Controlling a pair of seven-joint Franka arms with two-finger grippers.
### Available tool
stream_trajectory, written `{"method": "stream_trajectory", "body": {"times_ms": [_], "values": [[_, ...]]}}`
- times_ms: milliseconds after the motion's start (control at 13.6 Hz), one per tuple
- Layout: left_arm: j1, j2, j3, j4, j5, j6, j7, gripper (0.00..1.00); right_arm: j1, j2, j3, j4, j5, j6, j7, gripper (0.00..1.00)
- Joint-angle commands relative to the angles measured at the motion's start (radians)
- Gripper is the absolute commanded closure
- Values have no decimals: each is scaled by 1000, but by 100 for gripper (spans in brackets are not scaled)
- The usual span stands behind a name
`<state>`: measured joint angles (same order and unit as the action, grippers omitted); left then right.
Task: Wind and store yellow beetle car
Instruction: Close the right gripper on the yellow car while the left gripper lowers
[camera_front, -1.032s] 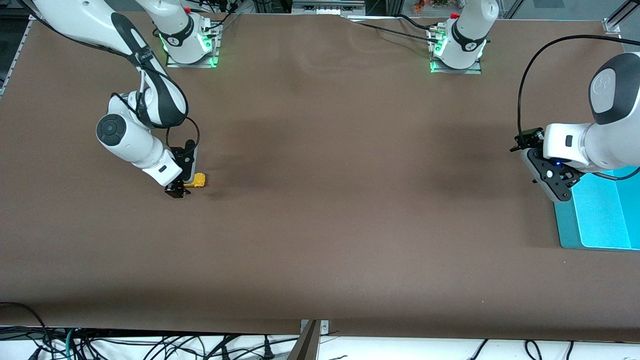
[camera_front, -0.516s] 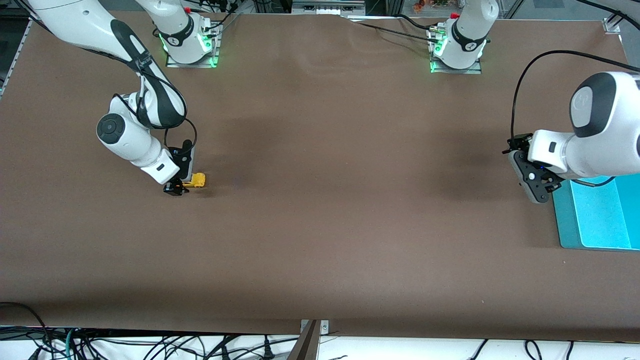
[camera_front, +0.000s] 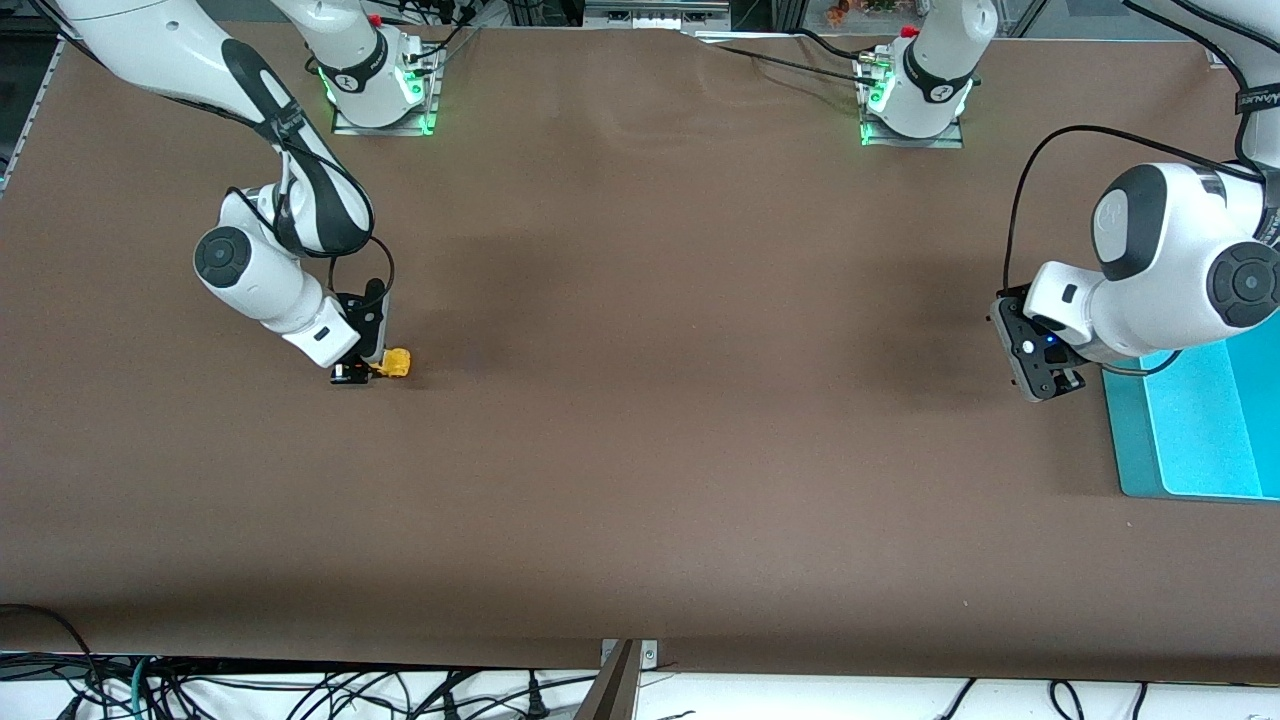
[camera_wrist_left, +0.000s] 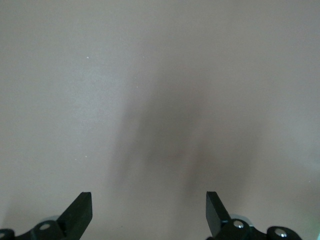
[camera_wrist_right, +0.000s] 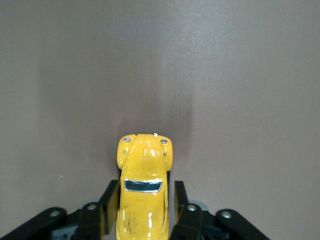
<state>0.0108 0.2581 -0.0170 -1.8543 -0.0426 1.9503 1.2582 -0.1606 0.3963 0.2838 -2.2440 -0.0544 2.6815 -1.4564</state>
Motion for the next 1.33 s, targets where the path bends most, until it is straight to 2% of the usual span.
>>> {"method": "stream_trajectory", "body": {"times_ms": [0,147,516,737,1253], "values": [[3,-45,-6,-58,26,65,99,0,-13,-10,6,-26,-13,24,-10,55],[8,-46,-6,-83,17,102,141,0,-13,-10,6,-28,-15,20,-10,57],[8,-45,-6,-74,27,116,217,0,-11,-20,9,-29,-19,11,-67,58],[6,-39,-6,-80,24,191,419,0,-11,-30,11,-28,-19,11,-131,61],[15,-34,-6,-83,-3,184,435,0,-14,-11,17,-25,-7,20,-131,62]]}}
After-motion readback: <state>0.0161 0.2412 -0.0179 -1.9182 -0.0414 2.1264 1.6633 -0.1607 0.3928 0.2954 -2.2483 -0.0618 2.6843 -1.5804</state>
